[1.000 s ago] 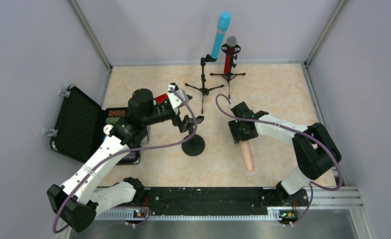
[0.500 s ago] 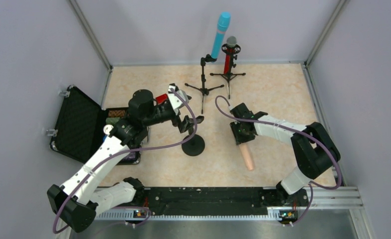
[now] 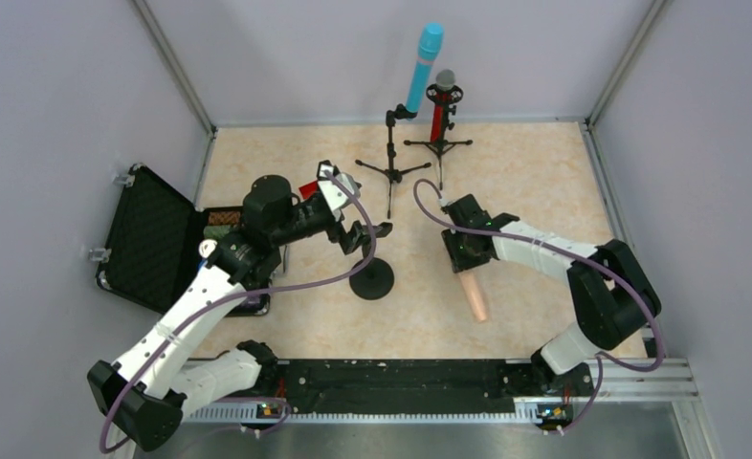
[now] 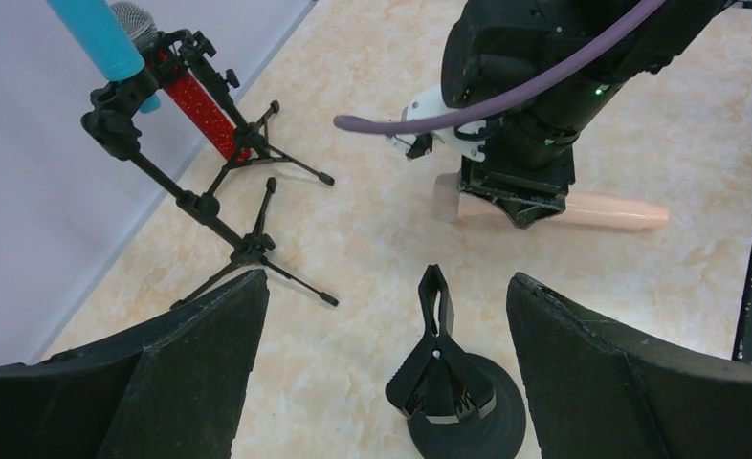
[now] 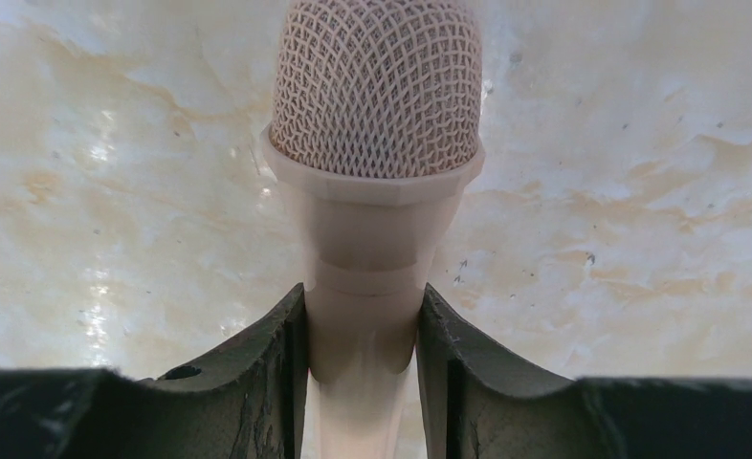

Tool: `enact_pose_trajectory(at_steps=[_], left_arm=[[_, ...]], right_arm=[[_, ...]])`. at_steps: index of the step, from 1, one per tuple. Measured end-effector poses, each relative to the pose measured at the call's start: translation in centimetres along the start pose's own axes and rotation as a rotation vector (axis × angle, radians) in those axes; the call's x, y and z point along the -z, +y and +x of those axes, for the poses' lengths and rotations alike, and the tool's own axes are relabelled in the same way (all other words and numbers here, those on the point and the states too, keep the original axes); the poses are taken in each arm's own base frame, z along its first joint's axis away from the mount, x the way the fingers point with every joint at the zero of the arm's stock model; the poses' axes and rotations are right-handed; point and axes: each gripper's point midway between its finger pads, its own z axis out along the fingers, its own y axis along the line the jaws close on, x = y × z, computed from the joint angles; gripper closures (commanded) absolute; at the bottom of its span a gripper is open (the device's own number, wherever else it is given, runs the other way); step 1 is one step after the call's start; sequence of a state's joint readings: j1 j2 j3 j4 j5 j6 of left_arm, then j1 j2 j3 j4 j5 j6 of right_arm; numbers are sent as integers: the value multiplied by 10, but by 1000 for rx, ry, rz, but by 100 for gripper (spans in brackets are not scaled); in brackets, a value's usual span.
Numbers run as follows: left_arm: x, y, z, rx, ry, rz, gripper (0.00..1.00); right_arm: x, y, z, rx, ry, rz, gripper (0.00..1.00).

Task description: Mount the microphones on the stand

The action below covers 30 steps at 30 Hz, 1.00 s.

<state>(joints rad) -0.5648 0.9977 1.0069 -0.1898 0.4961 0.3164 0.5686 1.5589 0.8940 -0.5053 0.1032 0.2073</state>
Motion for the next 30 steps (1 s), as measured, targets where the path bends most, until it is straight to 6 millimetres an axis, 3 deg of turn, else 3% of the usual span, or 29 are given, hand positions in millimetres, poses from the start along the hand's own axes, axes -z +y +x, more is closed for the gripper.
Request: enact_pose_trajectory(at_steps=[13,22,30], left_arm=[[5,22,17,37,78,-140,1],[-10,40,54,255,198,-269,1],[-14,59,50,444,159,-326,1]], right_arm=[[51,15,-77,-4,-306,-88,100],[89,50,-115,28,-495,-296,100],[136,67,-144,53,-744,-428,100]])
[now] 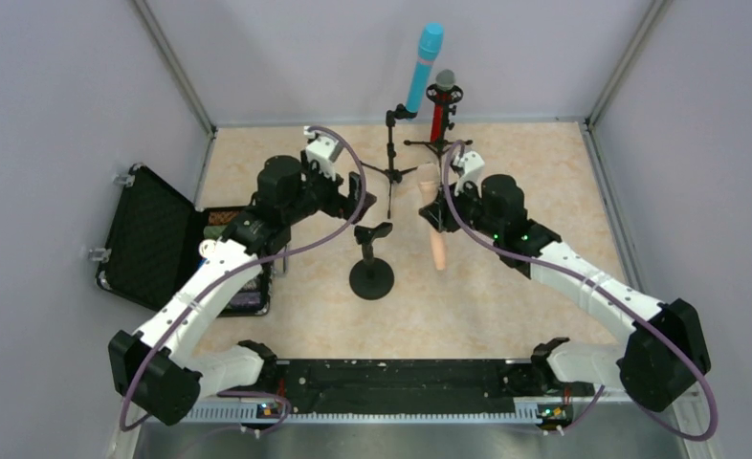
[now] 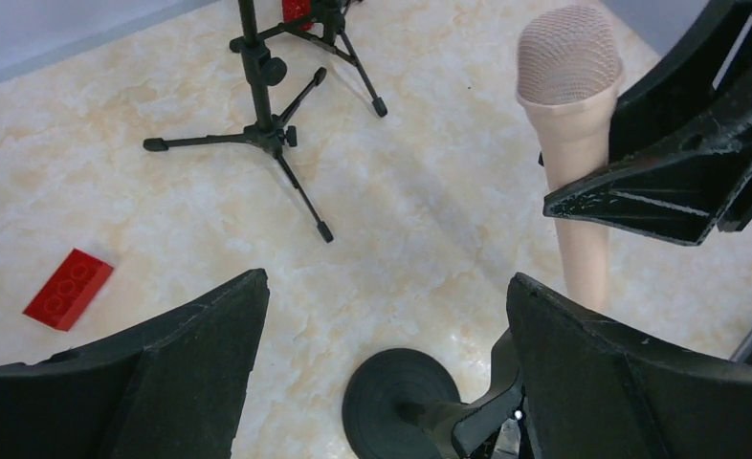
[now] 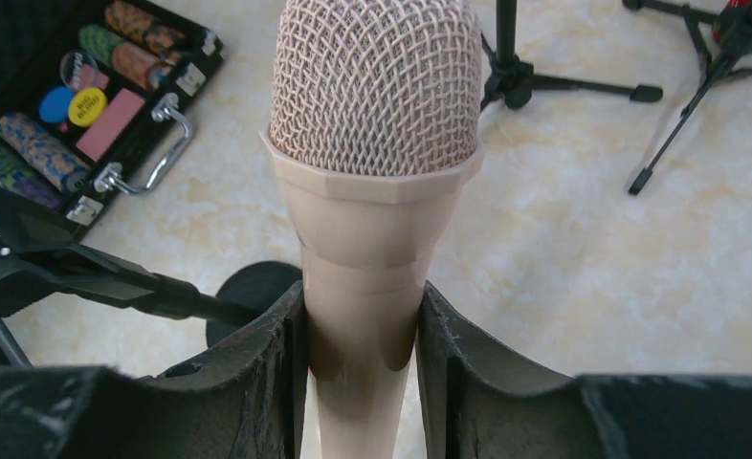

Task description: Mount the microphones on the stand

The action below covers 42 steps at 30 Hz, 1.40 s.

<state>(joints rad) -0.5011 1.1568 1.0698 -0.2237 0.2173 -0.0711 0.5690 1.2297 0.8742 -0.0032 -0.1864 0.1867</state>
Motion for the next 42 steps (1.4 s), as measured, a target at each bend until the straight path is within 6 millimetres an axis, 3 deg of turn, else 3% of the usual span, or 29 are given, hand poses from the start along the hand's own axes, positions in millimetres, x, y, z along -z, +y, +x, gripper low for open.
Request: enact_pose_trajectory(at_steps=[8,19,32,36,42], left_arm=[[8,19,-37,202,-179,83,1],[31,-20,-34,48,-254,316,1],[46,-40,3,-195,-248,446,1],[47,-43,15,-229,-232,480,1],[46,-47,31,-243,-221,517,1]], right_arm=[[12,8,-26,21,-212,-41,100],[18,24,-60,57,-359,-117,100],[27,44,-68,160,-523,-249,100],[26,47,-60,179,-546,-275,100],[25,52,-65,205,-581,-307,100]])
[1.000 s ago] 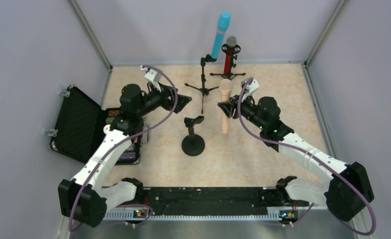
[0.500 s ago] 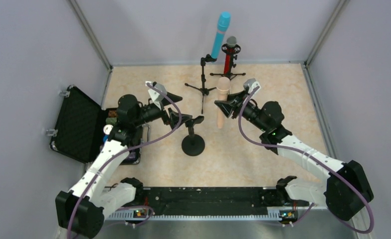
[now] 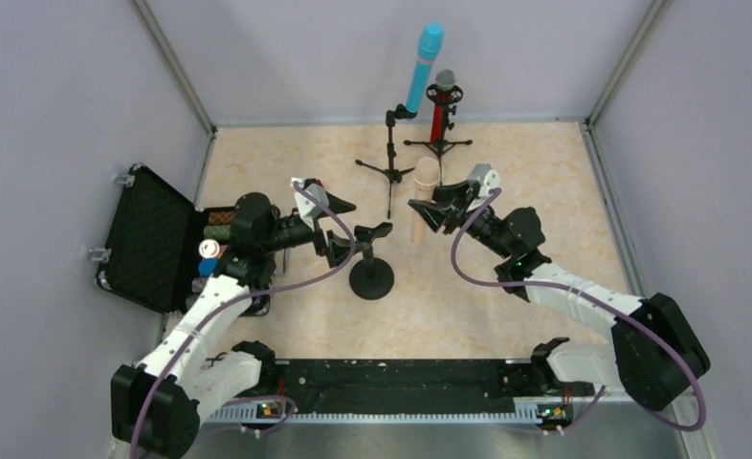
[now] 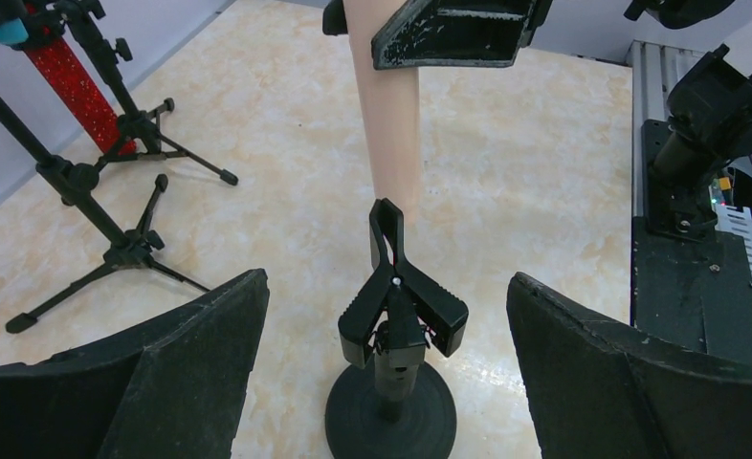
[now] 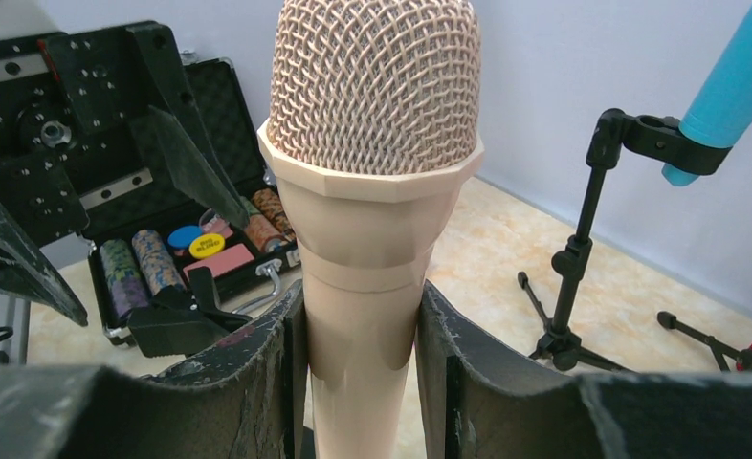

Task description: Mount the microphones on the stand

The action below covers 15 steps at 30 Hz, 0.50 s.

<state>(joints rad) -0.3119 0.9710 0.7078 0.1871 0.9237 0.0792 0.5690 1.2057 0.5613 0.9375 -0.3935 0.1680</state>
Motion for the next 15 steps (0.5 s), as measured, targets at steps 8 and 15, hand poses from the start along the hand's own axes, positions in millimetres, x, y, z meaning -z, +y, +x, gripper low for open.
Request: enact_pose_trajectory(at_steps=[8,15], left_arm=[[0,-3,25,25,19,0,1],[-6,-8,20,-5,-1,11,1]], right_arm=[[-3,2,3,5,-4,-22,100],[-4,5,-10,38,-56,-44,100]])
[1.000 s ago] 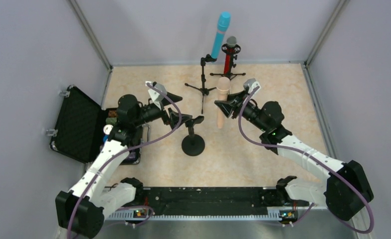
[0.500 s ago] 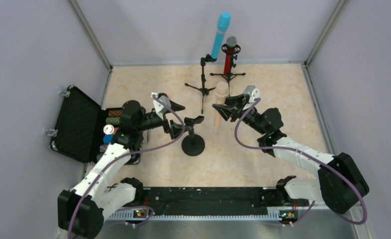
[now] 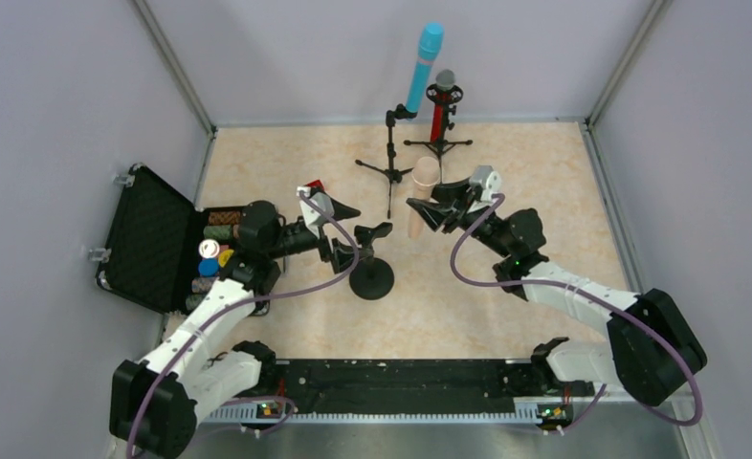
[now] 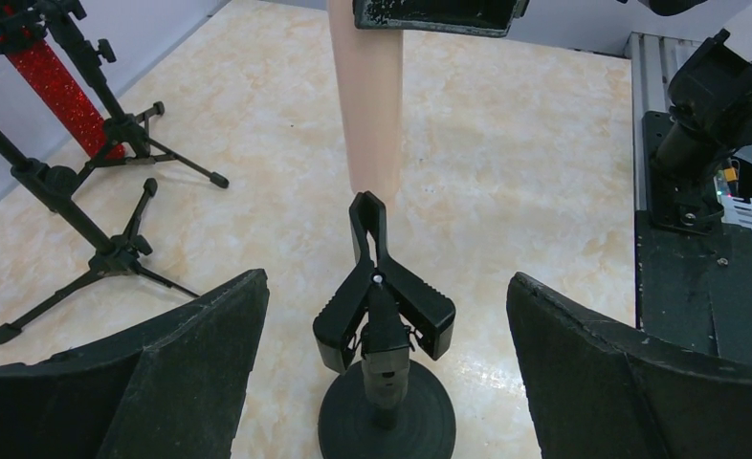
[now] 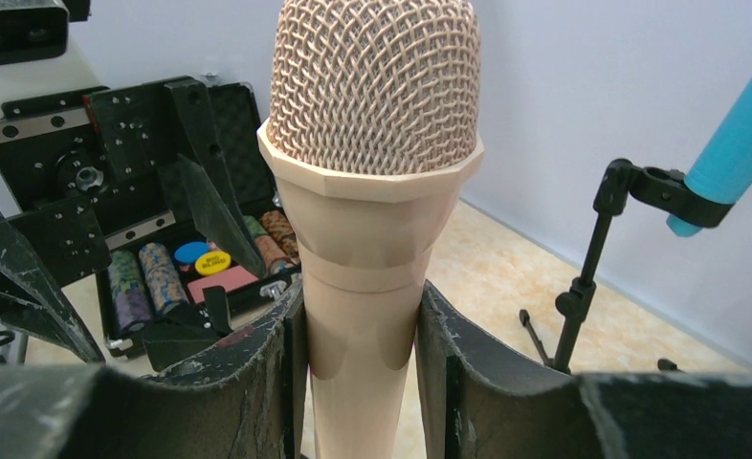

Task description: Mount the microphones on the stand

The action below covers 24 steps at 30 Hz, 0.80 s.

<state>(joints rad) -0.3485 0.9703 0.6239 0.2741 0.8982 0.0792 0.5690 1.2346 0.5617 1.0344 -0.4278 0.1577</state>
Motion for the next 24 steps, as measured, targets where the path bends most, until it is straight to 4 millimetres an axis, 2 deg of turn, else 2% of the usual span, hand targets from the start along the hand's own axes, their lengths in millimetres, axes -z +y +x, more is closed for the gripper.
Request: enact_pose_trajectory(at_steps=[13,24], left_arm=[[-10,-1,6,-43,16,-26,2],[-12,7,24,-34,65,-69,11]], right_arm=[[-6,9,4,-9,-30,-70,100],[-8,20,-3,-12,-74,-134,100]])
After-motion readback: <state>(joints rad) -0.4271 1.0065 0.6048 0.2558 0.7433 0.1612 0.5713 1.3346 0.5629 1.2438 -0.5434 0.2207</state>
